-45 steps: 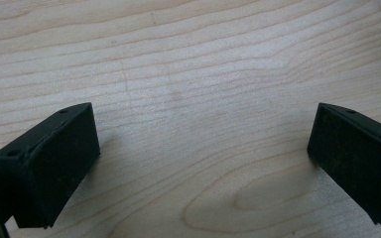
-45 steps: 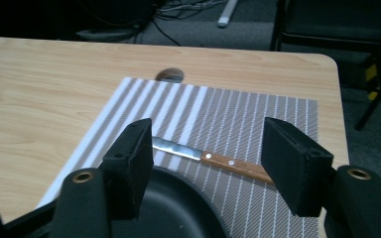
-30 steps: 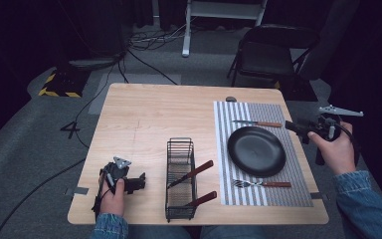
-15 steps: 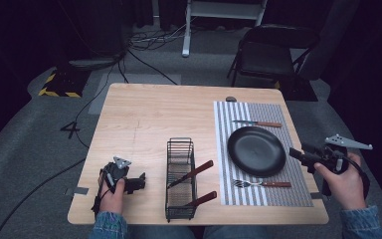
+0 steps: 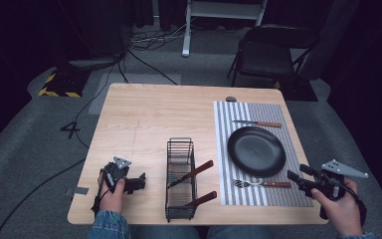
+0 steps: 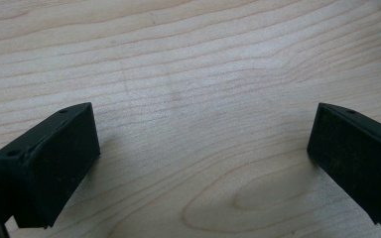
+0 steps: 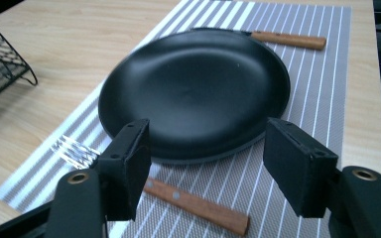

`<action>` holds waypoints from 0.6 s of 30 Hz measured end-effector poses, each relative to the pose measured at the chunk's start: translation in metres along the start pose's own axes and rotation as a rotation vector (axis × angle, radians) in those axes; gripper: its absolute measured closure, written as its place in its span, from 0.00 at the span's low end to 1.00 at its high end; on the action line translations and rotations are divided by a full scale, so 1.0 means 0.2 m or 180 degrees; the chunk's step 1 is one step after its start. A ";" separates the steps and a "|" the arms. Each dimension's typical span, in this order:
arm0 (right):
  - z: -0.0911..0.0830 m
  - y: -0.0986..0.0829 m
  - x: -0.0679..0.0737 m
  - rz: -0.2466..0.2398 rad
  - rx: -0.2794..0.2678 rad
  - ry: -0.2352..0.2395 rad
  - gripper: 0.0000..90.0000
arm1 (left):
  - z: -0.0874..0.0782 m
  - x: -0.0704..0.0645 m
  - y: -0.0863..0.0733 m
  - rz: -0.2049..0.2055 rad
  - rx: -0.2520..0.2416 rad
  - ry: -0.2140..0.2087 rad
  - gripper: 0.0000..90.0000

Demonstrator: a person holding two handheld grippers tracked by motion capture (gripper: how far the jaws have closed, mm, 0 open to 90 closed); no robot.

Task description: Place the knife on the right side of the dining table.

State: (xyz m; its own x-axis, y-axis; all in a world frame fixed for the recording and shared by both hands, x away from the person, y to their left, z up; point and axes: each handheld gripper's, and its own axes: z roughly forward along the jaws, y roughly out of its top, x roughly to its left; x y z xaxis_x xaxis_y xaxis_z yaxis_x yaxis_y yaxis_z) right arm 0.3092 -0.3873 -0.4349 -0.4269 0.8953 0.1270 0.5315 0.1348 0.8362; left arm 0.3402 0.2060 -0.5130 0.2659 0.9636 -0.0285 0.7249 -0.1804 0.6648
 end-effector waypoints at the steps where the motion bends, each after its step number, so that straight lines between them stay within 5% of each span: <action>1: 0.00 -0.02 0.00 -0.0007 -0.0001 -0.0012 0.40 | 0.00 0.00 0.00 0.0003 0.0000 -0.0001 0.00; 12: -0.01 -0.28 0.04 -0.0016 -0.0100 -0.0281 0.40 | 0.00 0.00 0.00 0.0003 0.0001 -0.0003 0.00; 18: 0.02 -0.41 0.09 -0.0012 -0.0197 -0.0288 0.41 | 0.00 0.00 0.00 0.0003 0.0001 -0.0011 0.00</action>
State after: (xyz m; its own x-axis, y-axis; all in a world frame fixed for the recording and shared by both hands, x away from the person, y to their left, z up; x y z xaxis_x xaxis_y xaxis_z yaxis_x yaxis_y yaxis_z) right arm 0.2597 -0.3807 -0.5037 -0.3596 0.9299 0.0777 0.4826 0.1141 0.8684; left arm 0.3407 0.2058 -0.5130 0.2688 0.9627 -0.0304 0.7248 -0.1813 0.6647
